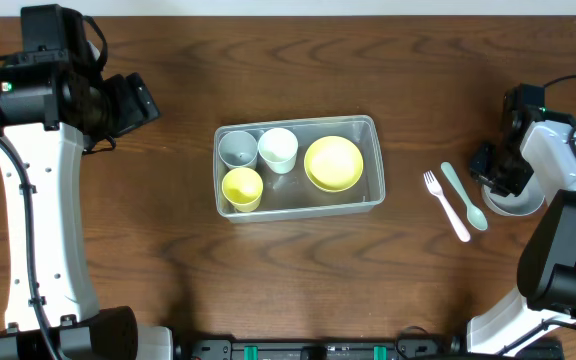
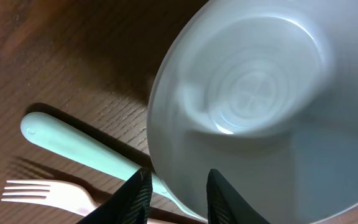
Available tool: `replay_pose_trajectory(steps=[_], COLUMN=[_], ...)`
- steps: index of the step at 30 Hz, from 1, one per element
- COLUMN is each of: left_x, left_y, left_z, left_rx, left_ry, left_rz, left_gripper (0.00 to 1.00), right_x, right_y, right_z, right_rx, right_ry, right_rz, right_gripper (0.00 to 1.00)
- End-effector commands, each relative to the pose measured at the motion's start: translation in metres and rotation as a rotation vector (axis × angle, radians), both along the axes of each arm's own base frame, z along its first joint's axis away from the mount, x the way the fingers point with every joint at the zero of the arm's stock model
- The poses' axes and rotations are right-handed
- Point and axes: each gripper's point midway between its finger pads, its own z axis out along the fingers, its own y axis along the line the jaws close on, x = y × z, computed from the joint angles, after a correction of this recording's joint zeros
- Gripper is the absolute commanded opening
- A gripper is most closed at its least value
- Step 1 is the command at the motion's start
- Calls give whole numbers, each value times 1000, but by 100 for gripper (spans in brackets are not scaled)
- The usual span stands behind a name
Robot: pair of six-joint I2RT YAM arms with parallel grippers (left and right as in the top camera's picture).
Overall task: Pack container
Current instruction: 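Move the right gripper to the grey bowl and grasp its rim, then place the grey bowl into the yellow bowl in the container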
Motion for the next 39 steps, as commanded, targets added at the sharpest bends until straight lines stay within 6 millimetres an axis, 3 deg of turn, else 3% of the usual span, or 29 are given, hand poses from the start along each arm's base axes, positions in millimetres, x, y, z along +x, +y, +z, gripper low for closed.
replay_pose_trajectory(steps=[1, 16, 18, 23, 29, 34, 39], left_x=[-3, -4, -4, -4, -4, -5, -6], left_y=[0, 0, 0, 0, 0, 0, 0], left_z=[-1, -1, -1, -1, -1, -1, -2], left_rx=[-4, -5, -5, -5, -5, -5, -5], left_ry=[4, 8, 8, 8, 8, 13, 14], left_rz=[4, 4, 4, 4, 4, 4, 4], left_gripper=[90, 89, 89, 90, 89, 89, 89], right_x=[-1, -7, -6, -2, 2, 14, 37], right_y=[-2, -1, -1, -2, -2, -2, 14], right_z=[-1, -22, -21, -21, -17, 7, 75], right_rx=[-2, -5, -6, -9, -12, -18, -25], right_ry=[3, -7, -11, -26, -37, -95, -263], right_rz=[-12, -10, -10, -5, 14, 39, 169], right_gripper=[34, 34, 29, 3, 1, 1, 1])
